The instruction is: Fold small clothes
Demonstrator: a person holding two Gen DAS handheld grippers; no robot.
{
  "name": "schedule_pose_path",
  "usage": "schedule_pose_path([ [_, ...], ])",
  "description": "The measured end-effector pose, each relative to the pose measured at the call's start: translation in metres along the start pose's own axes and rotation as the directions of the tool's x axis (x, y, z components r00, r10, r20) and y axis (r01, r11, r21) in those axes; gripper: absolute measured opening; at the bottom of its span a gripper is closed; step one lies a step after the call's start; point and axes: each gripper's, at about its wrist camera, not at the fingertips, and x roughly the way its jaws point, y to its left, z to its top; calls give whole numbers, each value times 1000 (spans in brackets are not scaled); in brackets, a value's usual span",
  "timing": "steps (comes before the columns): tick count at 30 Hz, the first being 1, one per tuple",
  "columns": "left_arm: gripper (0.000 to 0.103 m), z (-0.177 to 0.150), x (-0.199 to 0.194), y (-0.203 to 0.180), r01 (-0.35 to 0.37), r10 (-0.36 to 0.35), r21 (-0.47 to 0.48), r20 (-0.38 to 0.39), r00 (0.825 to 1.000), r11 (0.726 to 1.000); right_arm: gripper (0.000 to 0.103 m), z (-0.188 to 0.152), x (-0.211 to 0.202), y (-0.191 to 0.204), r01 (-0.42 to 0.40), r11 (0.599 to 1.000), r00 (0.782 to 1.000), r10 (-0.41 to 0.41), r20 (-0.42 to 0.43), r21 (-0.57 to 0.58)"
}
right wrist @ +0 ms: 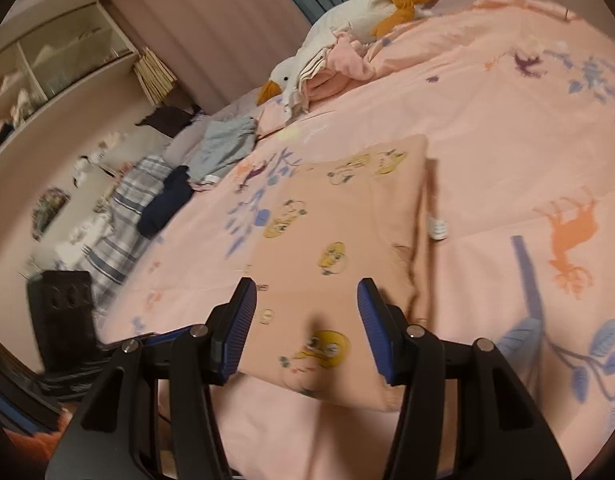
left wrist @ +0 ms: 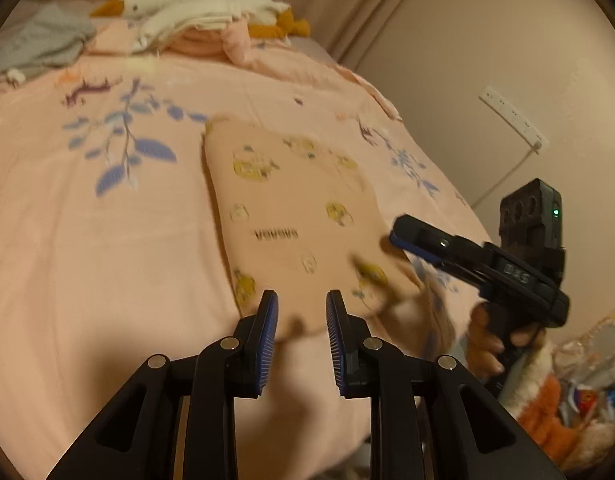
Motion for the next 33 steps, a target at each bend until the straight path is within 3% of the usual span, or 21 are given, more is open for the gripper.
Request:
schedule_pose_path([
  [2, 21, 0, 5, -2, 18, -18, 2, -24, 1000, 1000, 53, -1, 8, 2, 6, 1000, 1000, -6, -24, 3],
  [4, 21, 0, 15, -6, 25, -24, 5, -38, 999, 1000, 53, -2, 17, 5, 66, 998, 996, -67, -59, -20],
  [7, 21, -5, 39, -5, -69, 73, 40, -117, 990, 997, 51, -9, 32, 6, 159, 985, 979, -166, -115, -69],
  [8, 21, -8, 45, -5, -71, 74, 28, -135, 988, 997, 51, -9, 33, 8, 169, 982, 977, -179, -115, -88],
  [13, 21, -17, 38, -4, -69, 73, 40, -110, 991, 997, 52, -13, 33, 11, 196, 969, 970, -214, -114, -150],
  [15, 23, -17, 40, -2, -63, 67, 42, -104, 992, 997, 58, -12, 34, 9, 187, 972, 972, -205, -118, -145],
  [18, 40, -17, 40, -7, -46, 56, 88, -109, 992, 995, 71, -12, 36, 8, 159, 978, 976, -176, -125, -136],
  [20, 67, -15, 44, -16, -12, 27, 119, -125, 992, 993, 76, -14, 37, 12, 154, 977, 977, -174, -127, -149],
  [22, 80, -20, 44, -27, -11, 36, 154, -157, 987, 988, 80, -16, 40, 17, 169, 968, 973, -194, -125, -185],
  [25, 81, -26, 45, -39, -79, 125, 221, -207, 970, 972, 85, -20, 44, 25, 193, 954, 968, -223, -115, -230],
  [28, 81, -19, 37, -42, -156, 199, 225, -185, 962, 962, 86, -17, 44, 27, 204, 952, 966, -233, -108, -229],
  [30, 81, -7, 20, -39, -157, 179, 167, -126, 976, 973, 85, -11, 39, 25, 186, 964, 971, -209, -113, -190],
  [32, 81, 4, -1, -38, -218, 223, 148, -12, 975, 965, 84, 0, 25, 19, 140, 983, 986, -150, -79, -119],
  [33, 81, 11, -10, -41, -275, 267, 157, 70, 961, 949, 84, 9, 15, 15, 119, 990, 992, -122, -31, -76],
])
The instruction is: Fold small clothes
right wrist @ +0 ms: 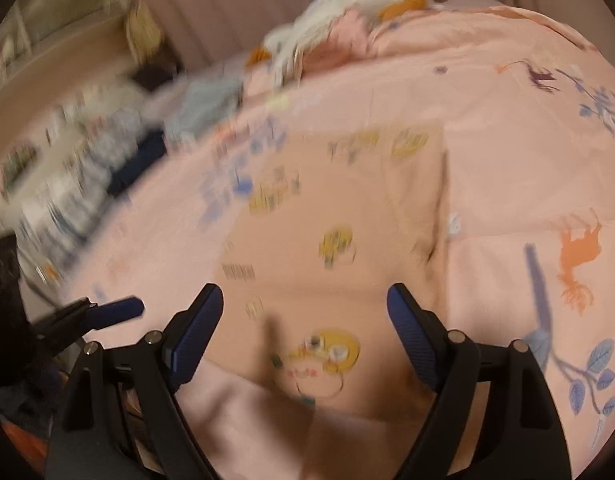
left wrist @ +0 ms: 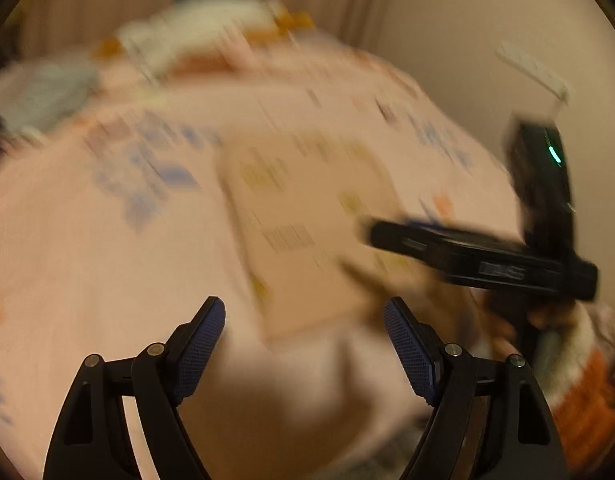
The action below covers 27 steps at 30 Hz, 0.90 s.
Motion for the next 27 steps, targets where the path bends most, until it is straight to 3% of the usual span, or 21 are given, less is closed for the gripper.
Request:
schedule_pose_path([
  [2, 81, 22, -8, 3, -110, 108, 12, 132, 985, 994, 85, 16, -10, -10, -9, 998, 998, 6, 65, 55],
  [4, 81, 44, 0, 8, -158, 161, -27, 155, 975, 987, 79, 41, -13, -20, -14, 993, 994, 1, 111, 119],
  [5, 81, 58, 10, 13, -162, 169, -56, 152, 974, 985, 71, 51, -11, -23, -34, 990, 992, 18, 125, 133],
  [7, 81, 83, 37, 29, -74, 94, -126, 160, 983, 989, 52, 77, 0, -26, -92, 988, 988, 75, 131, 123],
  [9, 81, 100, 61, 41, 18, 10, -184, 150, 989, 983, 22, 98, 17, -27, -44, 993, 993, 32, 114, 108],
  [10, 81, 106, 71, 46, 29, 0, -214, 135, 991, 976, 19, 106, 28, -31, -11, 994, 995, -1, 103, 112],
  [12, 79, 107, 89, 47, 30, -2, -229, 125, 992, 973, 16, 108, 48, -44, -19, 990, 997, 10, 71, 138],
  [14, 79, 96, 97, 44, 44, -21, -195, 120, 993, 980, 16, 100, 71, -63, -31, 976, 999, 36, -18, 218],
  [16, 79, 85, 119, 44, 11, -1, -216, 46, 999, 976, 7, 91, 95, -78, 69, 971, 989, -38, -140, 229],
  [17, 79, 83, 128, 46, -4, 4, -241, 1, 1000, 971, 0, 89, 98, -84, 106, 968, 987, -75, -142, 226],
  [19, 77, 68, 153, 52, -44, 11, -272, -121, 993, 961, 0, 89, 97, -96, 82, 954, 991, -48, -124, 289],
  [21, 77, 62, 152, 50, -31, 17, -234, -60, 998, 972, 0, 91, 95, -100, 65, 943, 991, -22, -133, 327],
  [23, 77, 66, 151, 51, -35, 16, -249, -81, 997, 968, 0, 88, 81, -98, 99, 946, 992, -69, -107, 308],
  [24, 77, 66, 150, 51, -36, 15, -252, -84, 996, 967, 8, 88, 71, -94, 98, 947, 993, -74, -87, 307],
  [27, 77, 68, 146, 51, -39, 13, -261, -100, 995, 965, 10, 88, 49, -75, 22, 976, 999, -14, -37, 215],
])
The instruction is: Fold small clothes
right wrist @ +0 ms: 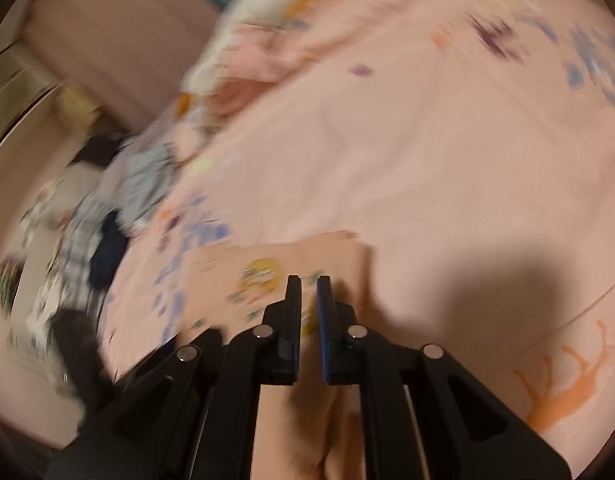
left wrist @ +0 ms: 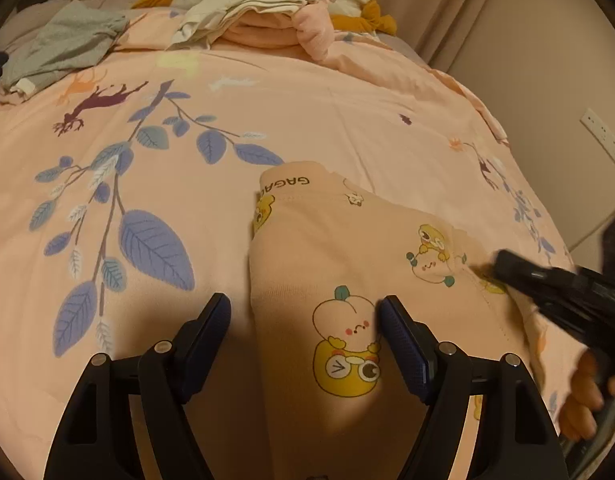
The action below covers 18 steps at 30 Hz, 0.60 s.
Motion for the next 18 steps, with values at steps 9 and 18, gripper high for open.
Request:
schedule_pose_path([
  [9, 77, -12, -22, 6, -82, 83, 63, -28, 996, 995, 0, -44, -1, 15, 21, 979, 989, -51, -142, -204],
  [18, 77, -38, -50, 4, -175, 175, 110, 10, 985, 978, 11, -49, -54, -19, -172, 985, 985, 172, -4, -23],
])
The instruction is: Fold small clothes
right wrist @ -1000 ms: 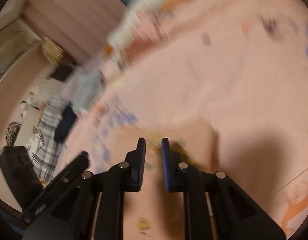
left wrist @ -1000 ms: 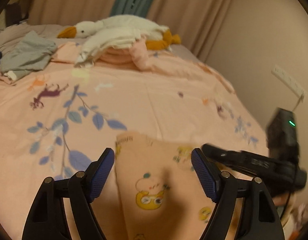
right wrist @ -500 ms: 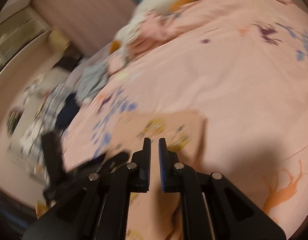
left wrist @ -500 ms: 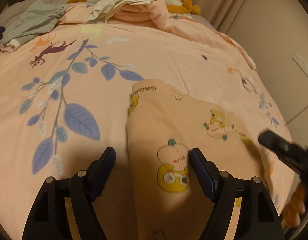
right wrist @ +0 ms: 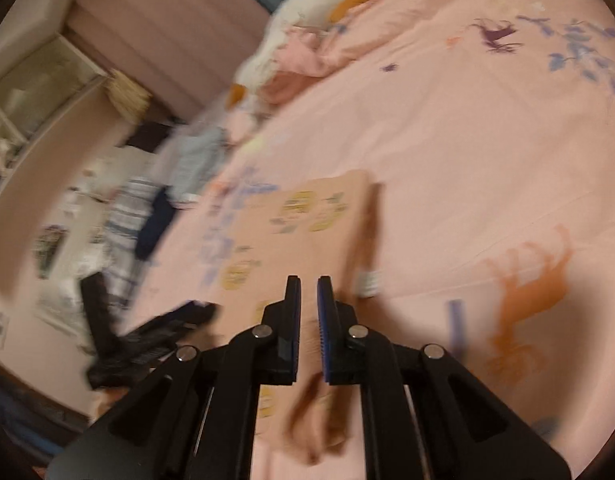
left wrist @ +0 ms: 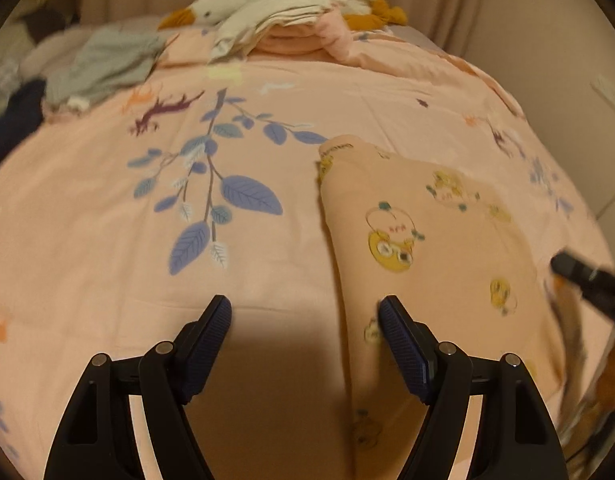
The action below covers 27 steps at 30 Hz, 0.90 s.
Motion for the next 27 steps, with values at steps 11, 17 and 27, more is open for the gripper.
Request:
schedule_pose_path([
  [11, 77, -2, -2, 0, -17, 17, -3, 41, 999, 1000, 20, -12, 44, 26, 91, 978, 980, -121, -156, -187],
  [17, 56, -1, -5, 0, 12, -11, -25, 46, 999, 1000, 38, -5, 19, 15, 66, 990, 992, -79, -98, -126],
  [27, 42, 1, -4, 5, 48, -47, -62, 21, 999, 997, 70, -1, -14, -13, 67, 998, 997, -67, -44, -8],
])
